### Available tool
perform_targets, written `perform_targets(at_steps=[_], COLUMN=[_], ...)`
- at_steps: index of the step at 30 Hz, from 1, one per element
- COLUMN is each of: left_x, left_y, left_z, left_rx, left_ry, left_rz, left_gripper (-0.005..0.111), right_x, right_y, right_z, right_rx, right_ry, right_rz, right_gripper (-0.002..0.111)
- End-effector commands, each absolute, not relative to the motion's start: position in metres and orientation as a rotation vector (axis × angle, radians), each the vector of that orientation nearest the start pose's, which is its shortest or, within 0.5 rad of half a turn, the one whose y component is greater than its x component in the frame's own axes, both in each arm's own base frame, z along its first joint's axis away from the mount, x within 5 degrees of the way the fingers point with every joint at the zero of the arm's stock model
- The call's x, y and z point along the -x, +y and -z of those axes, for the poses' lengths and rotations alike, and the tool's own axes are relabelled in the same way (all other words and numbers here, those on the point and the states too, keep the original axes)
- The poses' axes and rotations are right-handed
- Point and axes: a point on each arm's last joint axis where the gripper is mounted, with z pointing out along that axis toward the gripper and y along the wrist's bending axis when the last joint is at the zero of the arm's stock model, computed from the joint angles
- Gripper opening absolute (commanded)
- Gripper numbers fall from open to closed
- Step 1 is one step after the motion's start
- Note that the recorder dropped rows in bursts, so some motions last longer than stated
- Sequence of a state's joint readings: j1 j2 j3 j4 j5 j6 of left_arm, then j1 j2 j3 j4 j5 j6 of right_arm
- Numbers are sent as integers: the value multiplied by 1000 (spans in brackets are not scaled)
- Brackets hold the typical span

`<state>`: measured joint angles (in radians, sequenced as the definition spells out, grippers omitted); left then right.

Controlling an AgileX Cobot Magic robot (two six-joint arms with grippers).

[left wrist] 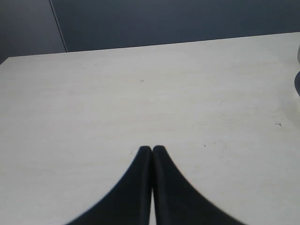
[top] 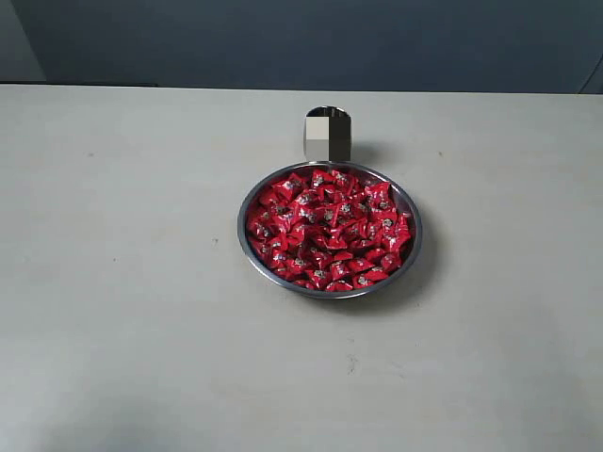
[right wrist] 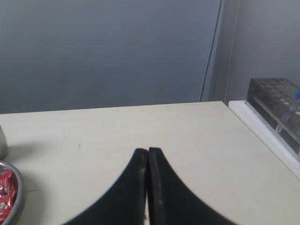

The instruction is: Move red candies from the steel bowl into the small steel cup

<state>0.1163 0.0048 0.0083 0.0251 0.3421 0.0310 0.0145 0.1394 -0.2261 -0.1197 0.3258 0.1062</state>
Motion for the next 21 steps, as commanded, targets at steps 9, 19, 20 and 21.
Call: perform_targets(at_steps=[9,19,20,21], left_x=[-53,-53,-53,-53], left_y=[7,7,7,7], left_z=[-183,-183,-183,-183], left_rx=[55,55,55,55], left_ry=[1821,1821,1821,1821], left_rz=[-124,-124,-124,-124], left_gripper=[0,0,0,0], right_x=[-88,-111,-111,-111], right_y=[-3,-2,-2,-2], right_z=[-321,-339,-339,-340], right_rx=[-6,-2,-1,-1], right_ry=[1712,1706,1703,1699], right_rz=[37,30,30,30], right_gripper=[0,0,0,0])
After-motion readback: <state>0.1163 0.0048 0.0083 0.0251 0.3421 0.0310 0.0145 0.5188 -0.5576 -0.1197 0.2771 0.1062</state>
